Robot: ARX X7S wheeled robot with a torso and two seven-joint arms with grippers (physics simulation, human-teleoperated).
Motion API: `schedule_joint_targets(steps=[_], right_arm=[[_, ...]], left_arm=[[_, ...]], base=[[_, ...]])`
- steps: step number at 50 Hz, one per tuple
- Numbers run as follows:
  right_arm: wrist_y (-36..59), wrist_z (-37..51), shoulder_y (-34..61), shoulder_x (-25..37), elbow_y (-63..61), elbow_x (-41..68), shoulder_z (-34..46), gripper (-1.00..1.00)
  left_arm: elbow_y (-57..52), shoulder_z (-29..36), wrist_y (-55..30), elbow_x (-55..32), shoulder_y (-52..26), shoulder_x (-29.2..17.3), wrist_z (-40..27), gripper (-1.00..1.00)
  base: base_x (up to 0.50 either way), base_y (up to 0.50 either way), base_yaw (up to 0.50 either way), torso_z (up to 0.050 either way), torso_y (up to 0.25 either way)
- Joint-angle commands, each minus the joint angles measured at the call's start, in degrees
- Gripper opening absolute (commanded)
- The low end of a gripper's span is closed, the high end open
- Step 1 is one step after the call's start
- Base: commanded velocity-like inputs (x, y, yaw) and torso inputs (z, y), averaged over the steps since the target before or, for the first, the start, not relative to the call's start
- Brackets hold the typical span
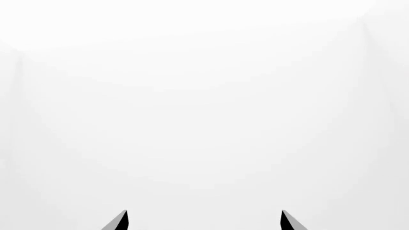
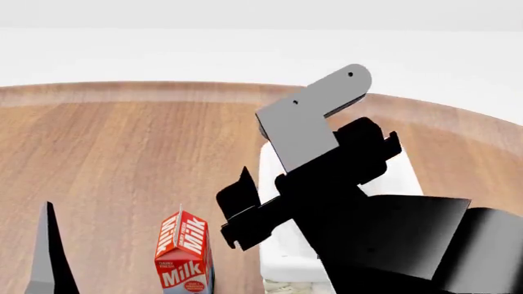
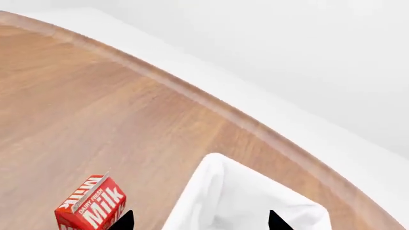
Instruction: Pick up the alphabet soup and the tomato sauce, and put them in the basket.
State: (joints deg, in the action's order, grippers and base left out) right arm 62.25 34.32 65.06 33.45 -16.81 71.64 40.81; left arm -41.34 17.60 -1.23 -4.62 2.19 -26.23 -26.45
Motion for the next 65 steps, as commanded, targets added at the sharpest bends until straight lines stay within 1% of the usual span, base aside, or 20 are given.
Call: schedule_joint_targets(steps=[1,4,6,10,12,14,16,17,18,22,39,40,42,44,46,49,51,52,55,65], right_arm=[[1.77,5.16,-5.05,3.35,-12.35,8.13,-0.87,1.00],[2.85,8.14,-5.20,3.53,-14.09,11.79,-1.04,1.00],[2.10,7.63,-8.97,4.42,-17.62,8.91,0.82,1.00],[2.15,9.93,-11.51,4.99,-20.50,10.52,1.56,1.00],[3.16,12.72,-10.56,4.91,-21.87,14.78,1.63,1.00],[2.29,11.10,-13.17,5.13,-24.38,12.49,2.61,1.00],[2.79,11.68,-11.11,4.90,-26.78,17.55,2.39,1.00],[2.08,8.68,-13.74,5.16,-28.22,13.00,3.39,1.00],[2.55,9.33,-13.39,5.15,-28.32,14.55,3.67,1.00],[2.17,7.17,-16.65,5.62,-30.10,10.40,5.38,1.00],[1.74,0.77,-20.78,8.21,-33.74,4.09,8.83,1.00],[2.51,2.53,-19.41,8.32,-33.56,7.76,8.33,1.00],[1.44,0.46,-22.74,8.96,-33.49,2.44,10.24,1.00],[2.64,3.80,-20.42,8.89,-33.51,8.73,9.31,1.00],[1.53,0.77,-23.88,9.51,-33.86,2.58,11.55,1.00],[2.03,0.03,-25.10,9.70,-35.30,0.36,13.41,1.00],[2.39,1.75,-23.85,9.67,-35.68,4.09,12.54,1.00],[2.24,-0.54,-25.35,9.75,-36.37,-1.13,14.97,1.00],[1.92,-4.62,-26.48,10.44,-38.90,-6.33,18.42,1.00],[1.06,-6.87,-27.06,10.95,-39.26,-9.53,20.73,1.00]], left_arm=[[-0.50,-0.07,-0.27,-0.03,0.19,-0.24,-0.28,1.00],[-0.36,0.03,-0.34,-0.06,0.02,-0.23,-0.24,1.00],[-0.84,-0.01,-0.83,-0.12,-0.15,-0.36,-0.22,1.00],[-0.94,-0.15,-0.85,-0.36,-0.15,-0.43,-0.29,1.00],[-0.93,-0.05,-0.86,-0.22,-0.11,-0.48,-0.29,1.00],[-0.84,-0.05,-0.85,-0.30,-0.16,-0.46,-0.32,1.00],[-1.02,0.07,-1.14,-0.21,-0.32,-0.47,-0.30,1.00],[-1.08,0.05,-1.16,-0.31,-0.37,-0.46,-0.30,1.00],[-1.05,0.10,-1.14,-0.21,-0.35,-0.48,-0.33,1.00],[-1.09,0.18,-1.24,-0.11,-0.31,-0.48,-0.44,1.00],[-1.07,0.75,-1.49,0.24,-0.52,-0.48,-0.60,1.00],[-0.73,0.74,-1.17,0.26,-0.49,-0.49,-0.58,1.00],[-0.57,0.69,-1.02,0.22,-0.43,-0.50,-0.65,1.00],[-0.58,0.77,-1.01,0.25,-0.42,-0.52,-0.64,1.00],[-0.61,0.90,-1.00,0.29,-0.40,-0.49,-0.66,1.00],[-0.57,1.06,-1.04,0.42,-0.45,-0.48,-0.68,1.00],[-0.62,1.07,-1.11,0.37,-0.49,-0.48,-0.70,1.00],[-0.52,1.17,-1.03,0.50,-0.48,-0.50,-0.69,1.00],[-0.32,1.24,-0.81,0.56,-0.40,-0.52,-0.73,1.00],[0.06,1.39,-0.41,0.66,-0.36,-0.62,-0.81,1.00]], base=[[0.00,0.00,0.00,0.000,0.000],[0.00,0.00,0.00,0.000,0.000],[0.00,0.00,0.00,0.000,0.000],[0.00,0.00,0.00,0.000,0.000],[0.00,0.00,0.00,0.000,0.000],[0.00,0.00,0.00,0.000,0.000],[0.00,0.00,0.00,0.000,0.000],[0.00,0.00,0.00,0.000,0.000],[0.00,0.00,0.00,0.000,0.000],[0.00,0.00,0.00,0.000,0.000],[0.00,0.00,0.00,0.000,0.000],[0.00,0.00,0.00,0.000,0.000],[0.00,0.00,0.00,0.000,0.000],[0.00,0.00,0.00,0.000,0.000],[0.00,0.00,0.00,0.000,0.000],[0.00,0.00,0.00,0.000,0.000],[0.00,0.00,0.00,0.000,0.000],[0.00,0.00,0.00,0.000,0.000],[0.00,0.00,0.00,0.000,0.000],[0.00,0.00,0.00,0.000,0.000]])
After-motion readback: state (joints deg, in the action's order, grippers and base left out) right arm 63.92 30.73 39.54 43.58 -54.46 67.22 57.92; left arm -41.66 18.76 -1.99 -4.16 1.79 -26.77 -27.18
